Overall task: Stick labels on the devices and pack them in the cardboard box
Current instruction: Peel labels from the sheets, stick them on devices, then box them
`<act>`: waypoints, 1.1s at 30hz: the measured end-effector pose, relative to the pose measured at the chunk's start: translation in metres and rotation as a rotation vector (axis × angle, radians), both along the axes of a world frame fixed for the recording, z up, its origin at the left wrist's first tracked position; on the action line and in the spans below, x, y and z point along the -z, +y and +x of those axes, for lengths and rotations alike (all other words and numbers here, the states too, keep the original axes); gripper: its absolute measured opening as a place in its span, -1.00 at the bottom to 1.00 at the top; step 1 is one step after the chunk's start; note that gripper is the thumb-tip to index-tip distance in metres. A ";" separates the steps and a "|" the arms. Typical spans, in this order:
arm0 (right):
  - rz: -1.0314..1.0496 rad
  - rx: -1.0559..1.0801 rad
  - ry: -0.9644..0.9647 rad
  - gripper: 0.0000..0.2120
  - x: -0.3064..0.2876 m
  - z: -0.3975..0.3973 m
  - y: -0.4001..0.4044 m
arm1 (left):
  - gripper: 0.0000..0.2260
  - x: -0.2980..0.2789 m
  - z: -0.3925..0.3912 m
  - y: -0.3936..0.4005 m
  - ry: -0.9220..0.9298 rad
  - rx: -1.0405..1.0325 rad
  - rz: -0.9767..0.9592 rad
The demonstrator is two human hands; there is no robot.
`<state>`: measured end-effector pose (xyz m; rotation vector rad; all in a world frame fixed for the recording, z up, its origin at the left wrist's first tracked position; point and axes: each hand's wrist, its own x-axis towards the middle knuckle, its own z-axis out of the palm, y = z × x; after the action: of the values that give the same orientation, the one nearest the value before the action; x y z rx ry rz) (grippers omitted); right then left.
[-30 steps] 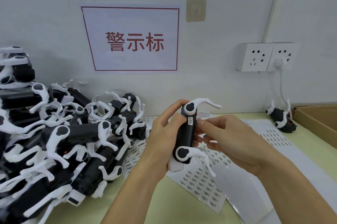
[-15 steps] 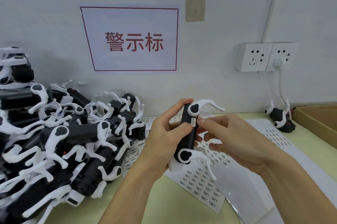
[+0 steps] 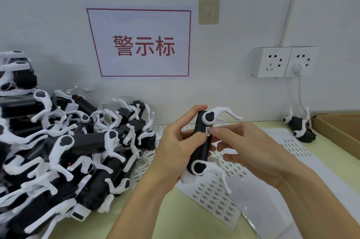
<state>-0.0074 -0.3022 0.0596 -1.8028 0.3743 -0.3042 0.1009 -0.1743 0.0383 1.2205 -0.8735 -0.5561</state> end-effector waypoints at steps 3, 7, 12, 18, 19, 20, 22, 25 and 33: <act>0.003 0.045 -0.015 -0.70 0.001 0.002 0.002 | -0.56 -0.002 -0.002 0.000 -0.030 -0.019 0.005; 0.023 0.027 -0.031 -0.73 0.001 0.002 0.003 | -0.56 -0.002 -0.002 0.000 -0.034 -0.026 0.003; -0.021 -0.011 -0.025 -0.73 0.001 0.000 0.001 | -0.57 -0.001 -0.001 0.001 -0.016 -0.006 -0.015; -0.094 -0.037 -0.027 -0.75 0.000 -0.001 0.002 | -0.57 -0.001 0.000 0.001 -0.014 0.003 -0.015; -0.093 -0.039 -0.022 -0.76 0.000 -0.002 0.001 | -0.57 0.000 0.000 0.001 -0.015 0.001 -0.015; -0.084 -0.037 -0.022 -0.76 0.000 -0.002 0.000 | -0.57 0.000 0.000 0.001 -0.014 -0.003 -0.015; -0.062 -0.023 -0.035 -0.75 0.001 -0.002 0.000 | -0.57 -0.001 0.000 0.001 -0.010 -0.009 -0.021; -0.091 0.018 -0.056 -0.67 0.002 0.000 0.002 | -0.58 -0.002 0.000 0.001 -0.017 0.003 -0.026; -0.154 0.085 -0.041 -0.68 0.002 0.002 0.006 | -0.54 0.002 0.001 0.002 -0.080 0.017 -0.011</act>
<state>-0.0056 -0.2962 0.0575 -1.9310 0.4082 -0.4390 0.1022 -0.1721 0.0366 1.2335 -0.9539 -0.5180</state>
